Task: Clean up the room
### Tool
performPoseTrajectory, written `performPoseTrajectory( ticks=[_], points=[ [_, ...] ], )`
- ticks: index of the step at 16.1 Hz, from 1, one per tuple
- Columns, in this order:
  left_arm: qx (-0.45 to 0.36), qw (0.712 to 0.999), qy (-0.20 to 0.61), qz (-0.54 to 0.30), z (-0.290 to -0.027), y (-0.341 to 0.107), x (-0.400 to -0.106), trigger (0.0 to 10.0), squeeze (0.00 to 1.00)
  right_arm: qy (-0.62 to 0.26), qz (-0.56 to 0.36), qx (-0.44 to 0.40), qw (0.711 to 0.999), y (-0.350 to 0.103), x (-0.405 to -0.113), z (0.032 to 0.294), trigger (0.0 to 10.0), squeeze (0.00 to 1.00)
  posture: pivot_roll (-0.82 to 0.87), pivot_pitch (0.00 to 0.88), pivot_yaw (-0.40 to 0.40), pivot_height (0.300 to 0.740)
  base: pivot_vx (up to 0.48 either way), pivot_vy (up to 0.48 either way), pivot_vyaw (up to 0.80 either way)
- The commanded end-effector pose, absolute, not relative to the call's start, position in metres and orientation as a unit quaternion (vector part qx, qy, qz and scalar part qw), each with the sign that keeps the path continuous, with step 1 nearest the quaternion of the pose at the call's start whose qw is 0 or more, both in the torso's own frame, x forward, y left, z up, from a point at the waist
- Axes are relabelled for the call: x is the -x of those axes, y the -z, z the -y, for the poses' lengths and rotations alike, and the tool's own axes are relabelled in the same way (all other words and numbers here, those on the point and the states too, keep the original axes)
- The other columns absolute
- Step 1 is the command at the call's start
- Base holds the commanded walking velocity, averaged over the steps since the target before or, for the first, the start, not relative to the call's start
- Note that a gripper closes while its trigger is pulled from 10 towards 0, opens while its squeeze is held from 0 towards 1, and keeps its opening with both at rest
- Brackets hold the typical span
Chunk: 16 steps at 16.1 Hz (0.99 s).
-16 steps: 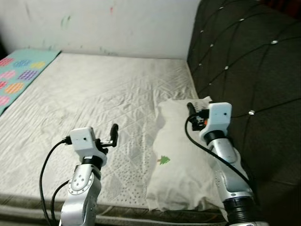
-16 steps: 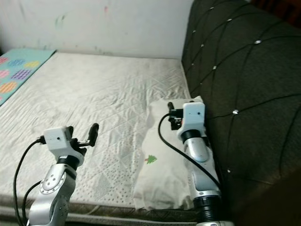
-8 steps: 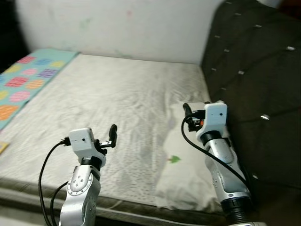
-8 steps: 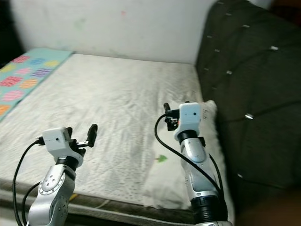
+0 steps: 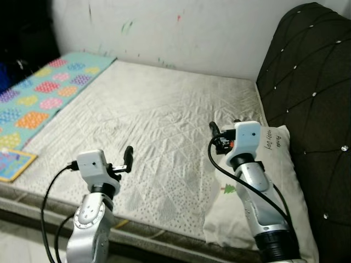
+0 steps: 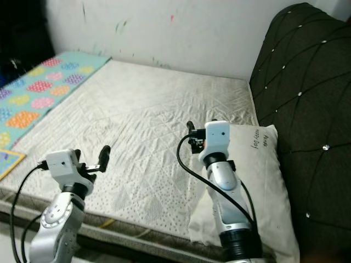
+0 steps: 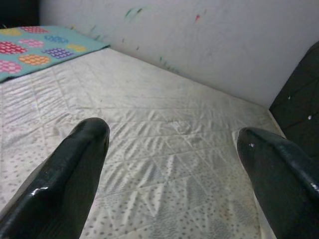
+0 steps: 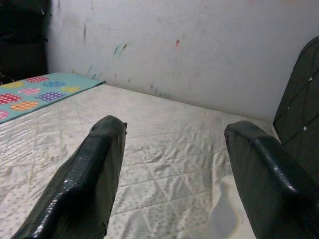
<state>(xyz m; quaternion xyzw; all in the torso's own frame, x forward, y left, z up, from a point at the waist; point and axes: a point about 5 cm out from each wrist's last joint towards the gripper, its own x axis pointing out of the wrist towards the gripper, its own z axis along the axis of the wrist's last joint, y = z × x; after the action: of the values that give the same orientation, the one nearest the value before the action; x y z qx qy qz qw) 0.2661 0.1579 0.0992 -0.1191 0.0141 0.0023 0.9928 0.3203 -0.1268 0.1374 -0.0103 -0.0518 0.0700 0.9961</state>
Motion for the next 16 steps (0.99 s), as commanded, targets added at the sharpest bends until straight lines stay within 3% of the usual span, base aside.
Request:
performPoseTrajectory(
  ticks=[1,5,16],
  points=[
    [0.119,0.993,0.0,-0.019,-0.1559,-0.0988,-0.2669,10.0,0.0,-0.066,0.045,0.005,0.997,-0.1365,-0.3208,0.1302,10.0,0.0,-0.08,0.0,-0.021,0.74,0.0,0.352,0.0],
    [0.118,0.993,-0.001,-0.017,-0.1561,-0.0992,-0.2674,10.0,0.0,-0.067,0.044,0.006,0.997,-0.1367,-0.3224,0.1307,10.0,0.0,-0.08,0.0,-0.021,0.74,0.0,0.361,-0.68],
    [0.12,0.993,-0.005,-0.018,-0.1558,-0.0993,-0.269,10.0,0.0,-0.095,0.035,0.03,0.994,-0.134,-0.3244,0.1325,10.0,0.0,-0.09,0.0,-0.028,0.74,0.0,0.474,0.0]
  ],
)
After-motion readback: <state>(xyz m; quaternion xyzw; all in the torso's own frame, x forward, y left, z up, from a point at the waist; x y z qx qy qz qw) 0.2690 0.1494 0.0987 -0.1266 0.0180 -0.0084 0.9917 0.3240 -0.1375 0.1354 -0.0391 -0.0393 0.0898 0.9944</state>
